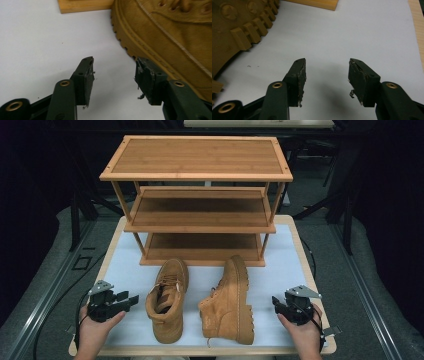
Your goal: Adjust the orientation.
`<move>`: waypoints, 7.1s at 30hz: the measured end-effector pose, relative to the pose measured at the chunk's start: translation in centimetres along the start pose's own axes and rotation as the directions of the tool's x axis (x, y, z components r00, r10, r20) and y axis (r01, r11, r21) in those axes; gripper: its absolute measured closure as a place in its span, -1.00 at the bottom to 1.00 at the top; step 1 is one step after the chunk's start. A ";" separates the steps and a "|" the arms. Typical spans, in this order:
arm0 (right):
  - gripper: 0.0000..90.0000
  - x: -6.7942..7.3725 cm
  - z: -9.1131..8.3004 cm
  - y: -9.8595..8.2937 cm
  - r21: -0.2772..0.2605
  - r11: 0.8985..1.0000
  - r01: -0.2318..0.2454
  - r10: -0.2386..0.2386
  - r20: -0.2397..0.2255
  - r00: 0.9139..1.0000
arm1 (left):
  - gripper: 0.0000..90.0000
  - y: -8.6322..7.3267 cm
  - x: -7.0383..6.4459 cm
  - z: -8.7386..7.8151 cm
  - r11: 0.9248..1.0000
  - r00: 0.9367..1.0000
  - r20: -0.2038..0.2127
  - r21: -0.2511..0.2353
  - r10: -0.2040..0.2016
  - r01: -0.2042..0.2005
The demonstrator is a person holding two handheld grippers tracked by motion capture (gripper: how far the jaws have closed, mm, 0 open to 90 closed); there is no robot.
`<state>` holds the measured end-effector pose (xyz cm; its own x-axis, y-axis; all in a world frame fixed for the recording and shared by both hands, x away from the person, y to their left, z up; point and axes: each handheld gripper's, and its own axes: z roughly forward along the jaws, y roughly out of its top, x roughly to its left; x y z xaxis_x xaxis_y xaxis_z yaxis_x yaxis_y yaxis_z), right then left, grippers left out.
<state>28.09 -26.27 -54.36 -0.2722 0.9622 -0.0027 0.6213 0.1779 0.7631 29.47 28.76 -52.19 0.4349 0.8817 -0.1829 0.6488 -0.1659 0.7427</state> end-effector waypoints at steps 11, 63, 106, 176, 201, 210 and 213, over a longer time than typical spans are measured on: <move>0.09 0.3 -0.1 -0.2 -0.032 0.999 -0.008 0.008 0.017 1.000 | 0.07 3.8 -2.3 -4.0 1.000 0.998 0.059 -0.013 0.025 -0.024; 0.09 -0.2 0.2 -0.6 -0.033 0.997 -0.063 0.062 -0.028 0.998 | 0.72 8.5 -5.9 -2.9 0.968 0.987 0.062 0.194 0.147 -0.156; 0.10 -0.2 0.4 -0.7 -0.031 0.997 -0.075 0.073 -0.044 0.996 | 0.57 11.7 -7.5 0.7 0.675 0.994 -0.014 0.736 0.104 -0.060; 0.07 -1.2 0.6 -1.1 -0.057 0.985 -0.162 0.158 -0.064 0.985 | 0.72 21.9 -3.5 -16.4 0.841 0.807 0.354 0.456 -0.473 0.293; 0.07 -1.5 0.4 -1.1 -0.056 0.983 -0.176 0.172 -0.067 0.983 | 0.73 24.5 -2.6 -8.9 0.871 0.801 0.344 0.232 -0.490 0.433; 0.07 -1.8 0.4 -1.2 -0.052 0.981 -0.188 0.185 -0.072 0.980 | 0.73 24.4 -2.7 -7.0 0.881 0.822 0.321 0.119 -0.471 0.458; 0.07 -1.9 0.4 -1.3 -0.049 0.980 -0.191 0.187 -0.072 0.980 | 0.73 24.3 -2.8 -6.3 0.892 0.840 0.310 0.084 -0.446 0.443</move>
<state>28.13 -28.24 -55.59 -0.2033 0.9611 0.1870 0.6249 -0.0196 0.7805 40.13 25.01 -29.55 0.2690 0.6775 -0.6846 0.8243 0.2057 0.5274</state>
